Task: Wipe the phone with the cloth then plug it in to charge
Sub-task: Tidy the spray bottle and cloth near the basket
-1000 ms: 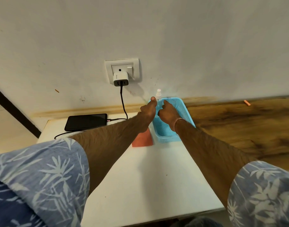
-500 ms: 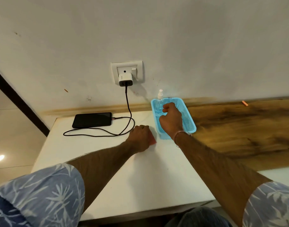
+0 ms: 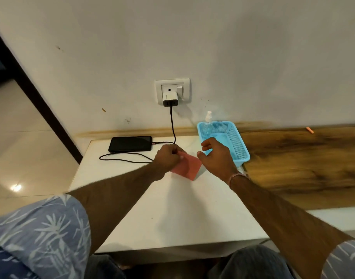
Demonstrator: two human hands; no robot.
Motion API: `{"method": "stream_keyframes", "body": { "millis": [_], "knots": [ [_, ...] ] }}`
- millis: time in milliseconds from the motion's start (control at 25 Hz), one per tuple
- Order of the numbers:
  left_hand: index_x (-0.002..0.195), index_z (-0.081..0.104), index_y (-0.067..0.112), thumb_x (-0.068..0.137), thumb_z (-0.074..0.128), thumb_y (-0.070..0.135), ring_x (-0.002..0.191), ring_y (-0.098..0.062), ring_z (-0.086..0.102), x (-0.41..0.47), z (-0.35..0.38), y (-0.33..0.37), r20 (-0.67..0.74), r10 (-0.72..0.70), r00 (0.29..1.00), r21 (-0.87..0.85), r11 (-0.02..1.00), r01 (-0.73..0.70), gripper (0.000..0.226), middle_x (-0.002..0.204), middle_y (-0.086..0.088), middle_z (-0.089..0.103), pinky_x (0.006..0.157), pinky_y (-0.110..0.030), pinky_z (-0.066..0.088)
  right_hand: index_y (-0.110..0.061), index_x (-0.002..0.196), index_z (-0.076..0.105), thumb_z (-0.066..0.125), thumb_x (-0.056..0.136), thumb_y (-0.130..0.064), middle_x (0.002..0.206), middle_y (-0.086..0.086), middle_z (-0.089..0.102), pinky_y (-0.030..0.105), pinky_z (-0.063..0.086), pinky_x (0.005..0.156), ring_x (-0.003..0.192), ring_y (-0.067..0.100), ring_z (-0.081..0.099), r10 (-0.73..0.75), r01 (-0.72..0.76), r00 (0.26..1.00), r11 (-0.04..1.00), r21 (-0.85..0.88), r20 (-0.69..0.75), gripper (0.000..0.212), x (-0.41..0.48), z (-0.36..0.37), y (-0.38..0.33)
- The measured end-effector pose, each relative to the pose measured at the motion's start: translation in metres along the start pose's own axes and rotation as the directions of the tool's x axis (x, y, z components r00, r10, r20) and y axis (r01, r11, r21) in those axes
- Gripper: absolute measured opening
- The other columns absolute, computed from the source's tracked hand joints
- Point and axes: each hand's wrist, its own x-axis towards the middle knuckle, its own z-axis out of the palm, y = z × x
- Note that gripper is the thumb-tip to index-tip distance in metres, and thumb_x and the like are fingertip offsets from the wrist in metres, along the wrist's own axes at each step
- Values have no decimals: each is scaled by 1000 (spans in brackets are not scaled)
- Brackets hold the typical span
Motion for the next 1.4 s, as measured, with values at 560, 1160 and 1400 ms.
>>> {"method": "stream_keyframes", "body": {
  "millis": [560,1160,1400],
  "knots": [
    [141,52,14,91,71,8,120,-30,60,31,57,50,25,-146,989,-278,949,147,54,131,-13,63,100,-41,48,-10,92,73,58,88,-25,85,12,71,35,54,77,81,29,65,232,-240,971,957,-163,-64,20,58,-78,21],
    [140,55,22,84,64,0,73,-17,62,51,83,28,14,-93,996,-195,976,94,61,111,-12,74,50,-21,48,-17,120,60,50,97,-19,119,13,61,36,48,93,104,31,59,10,225,946,701,-677,324,25,84,-13,74],
    [147,49,27,87,62,2,83,-20,66,52,87,25,-12,-103,995,-233,968,97,67,116,-9,73,47,-18,49,-14,127,52,52,95,-11,126,11,59,40,45,101,112,30,57,-1,276,922,704,-654,388,32,97,-1,77]
  ]
}}
